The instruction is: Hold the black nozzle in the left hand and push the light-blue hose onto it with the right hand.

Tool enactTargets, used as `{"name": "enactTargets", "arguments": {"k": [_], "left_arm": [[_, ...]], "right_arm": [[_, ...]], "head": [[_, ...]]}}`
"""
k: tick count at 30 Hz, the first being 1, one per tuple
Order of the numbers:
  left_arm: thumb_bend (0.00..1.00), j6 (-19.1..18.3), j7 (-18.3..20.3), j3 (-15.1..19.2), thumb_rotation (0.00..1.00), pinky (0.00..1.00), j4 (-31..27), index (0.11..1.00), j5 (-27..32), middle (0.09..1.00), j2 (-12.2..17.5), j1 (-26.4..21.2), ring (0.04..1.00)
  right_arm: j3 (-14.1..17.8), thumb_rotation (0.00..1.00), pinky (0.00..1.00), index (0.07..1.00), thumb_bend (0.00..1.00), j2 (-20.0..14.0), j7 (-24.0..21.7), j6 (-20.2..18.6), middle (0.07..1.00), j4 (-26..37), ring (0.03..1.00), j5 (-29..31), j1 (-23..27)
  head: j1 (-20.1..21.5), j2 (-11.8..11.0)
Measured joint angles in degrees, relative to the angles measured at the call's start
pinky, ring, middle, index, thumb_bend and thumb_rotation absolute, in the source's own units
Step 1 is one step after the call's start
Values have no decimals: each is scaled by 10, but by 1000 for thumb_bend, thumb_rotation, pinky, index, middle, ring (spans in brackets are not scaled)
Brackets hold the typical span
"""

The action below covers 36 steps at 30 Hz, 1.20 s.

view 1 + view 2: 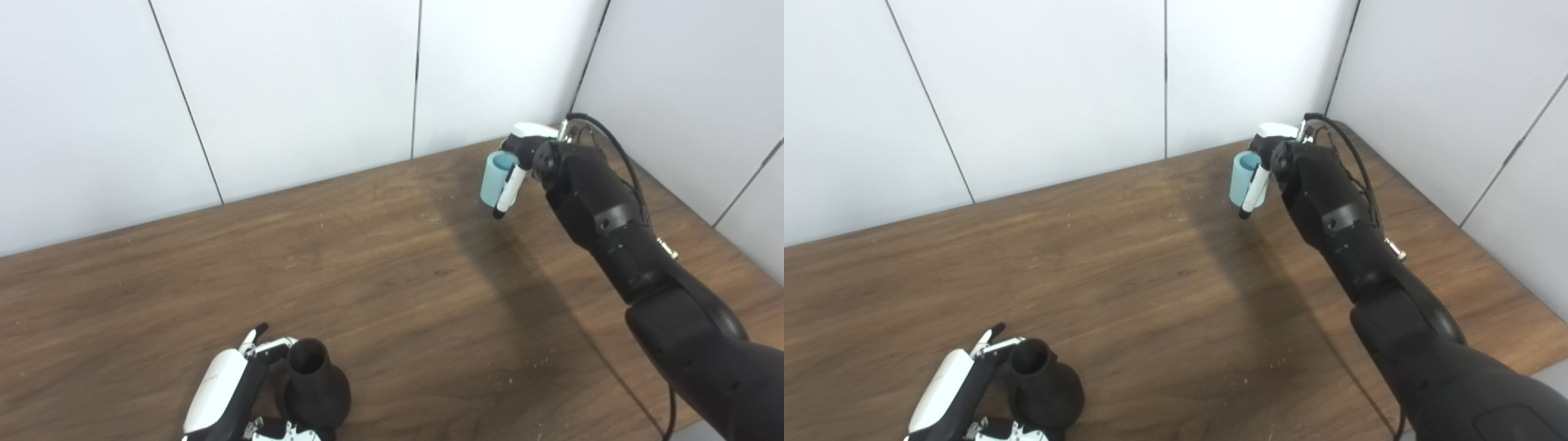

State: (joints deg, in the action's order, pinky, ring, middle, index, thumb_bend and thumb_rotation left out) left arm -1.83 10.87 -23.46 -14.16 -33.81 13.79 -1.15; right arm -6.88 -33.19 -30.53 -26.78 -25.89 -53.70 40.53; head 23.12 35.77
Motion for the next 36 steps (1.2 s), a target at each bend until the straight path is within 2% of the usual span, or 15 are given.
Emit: {"name": "enactTargets", "arguments": {"k": [10, 20, 23, 28, 36], "left_arm": [[522, 0, 1, -1, 0, 1000, 0, 491, 0, 482, 0, 0, 691], [522, -17, 3, -7, 0, 1000, -9, 492, -1, 482, 0, 0, 686], [522, -17, 3, -7, 0, 1000, -9, 491, -1, 483, 0, 0, 684], [522, -17, 3, -7, 0, 1000, -9, 490, -1, 484, 0, 0, 684], [522, -17, 3, -8, 0, 1000, -9, 490, -1, 484, 0, -1, 684]], "right_arm": [[-18, 34, 616, 763, 879, -3, 25, 0, 758, -2, 677, 22, 0], [-33, 23, 572, 763, 873, -8, 39, 0, 722, -6, 640, 27, 0], [-36, 17, 550, 737, 870, -15, 39, 0, 711, -7, 624, 30, 0], [-40, 0, 539, 656, 859, -18, 39, 0, 636, -7, 580, 31, 0], [-46, 0, 532, 642, 856, -19, 39, 0, 617, -6, 557, 32, 0]], "head": [[-4, 3], [-7, 7], [-5, 7], [-7, 8], [-9, 7]]}}
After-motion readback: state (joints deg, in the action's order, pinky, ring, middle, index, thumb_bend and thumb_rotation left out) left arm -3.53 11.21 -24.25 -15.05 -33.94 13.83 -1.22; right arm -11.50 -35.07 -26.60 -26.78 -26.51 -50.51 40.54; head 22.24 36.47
